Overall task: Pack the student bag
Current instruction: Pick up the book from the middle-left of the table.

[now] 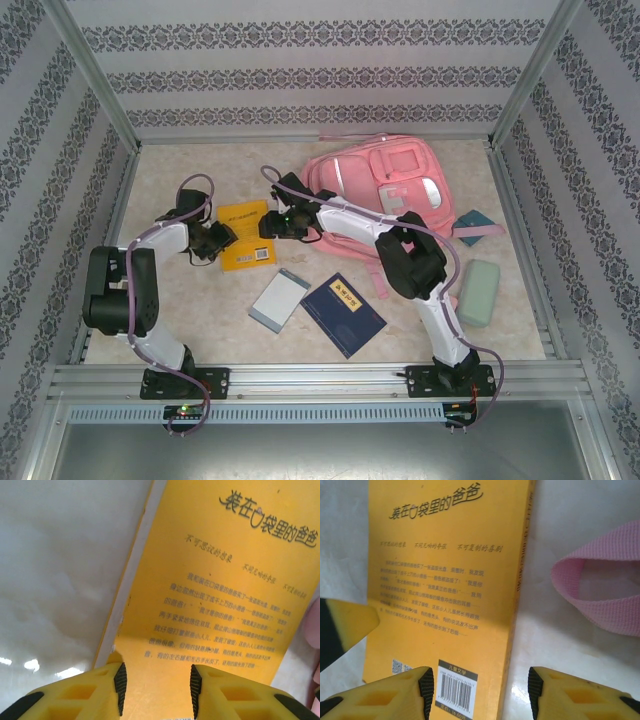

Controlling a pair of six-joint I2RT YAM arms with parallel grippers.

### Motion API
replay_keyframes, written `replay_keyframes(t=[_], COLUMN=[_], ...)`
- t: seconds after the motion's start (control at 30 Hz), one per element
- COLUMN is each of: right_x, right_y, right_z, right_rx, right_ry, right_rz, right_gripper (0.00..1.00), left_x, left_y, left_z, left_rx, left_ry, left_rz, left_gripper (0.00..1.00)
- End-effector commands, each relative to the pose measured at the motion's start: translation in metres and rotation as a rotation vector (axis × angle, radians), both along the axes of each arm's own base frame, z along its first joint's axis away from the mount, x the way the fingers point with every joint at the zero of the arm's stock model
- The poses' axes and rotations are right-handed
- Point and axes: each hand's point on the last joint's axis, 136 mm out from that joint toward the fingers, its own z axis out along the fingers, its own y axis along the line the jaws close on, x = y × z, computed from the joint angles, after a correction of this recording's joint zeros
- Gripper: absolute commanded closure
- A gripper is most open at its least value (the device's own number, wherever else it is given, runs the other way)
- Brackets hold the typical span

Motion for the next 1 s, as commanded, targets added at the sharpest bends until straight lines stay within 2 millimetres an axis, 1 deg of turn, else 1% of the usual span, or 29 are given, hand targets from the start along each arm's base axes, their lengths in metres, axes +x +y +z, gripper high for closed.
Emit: replay_keyframes(t=[0.0,0.1,0.2,0.37,0.47,0.53,0.6,0.7,0.8,0.9,0.97], right_x=[0.0,0.001,0.002,0.003,0.002,-0.001,-0.006,-0.016,-0.029,-0.036,-0.039], right_y=[0.01,0.009,0.009,0.013,0.017,0.021,0.029,0.051,0.078,0.095,0.101], right_z=[-0.002,-0.009,-0.015,-0.026,-0.033,-0.039,-0.04,-0.031,-0.012,0.013,0.038], right_rx=[0.008,0.001,-0.008,-0.018,-0.017,-0.015,0.012,0.083,0.205,0.336,0.419], right_ry=[-0.002,0.009,0.013,0.025,0.042,0.059,0.081,0.103,0.145,0.181,0.172], right_rz=[0.008,0.004,0.001,0.003,0.01,0.015,0.032,0.077,0.136,0.162,0.186], right_gripper=[0.46,0.47,0.47,0.48,0.49,0.5,0.52,0.53,0.55,0.59,0.6], left_x=[-0.009,-0.009,-0.011,-0.019,-0.025,-0.028,-0.031,-0.033,-0.032,-0.033,-0.032], left_y=[0.006,0.017,0.022,0.012,0.01,0.007,0.005,0.003,0.0,-0.002,-0.003], left_z=[0.014,0.013,0.003,-0.025,-0.035,-0.04,-0.043,-0.045,-0.045,-0.045,-0.044], left_rx=[0.056,0.113,0.144,0.083,0.064,0.048,0.038,0.021,0.005,-0.005,-0.009], left_ry=[0.031,0.053,0.076,0.129,0.144,0.152,0.159,0.155,0.148,0.147,0.142], left_rz=[-0.017,-0.032,-0.042,-0.053,-0.046,-0.047,-0.046,-0.041,-0.044,-0.048,-0.049], left_gripper=[0.58,0.57,0.57,0.61,0.65,0.7,0.71,0.73,0.73,0.73,0.73])
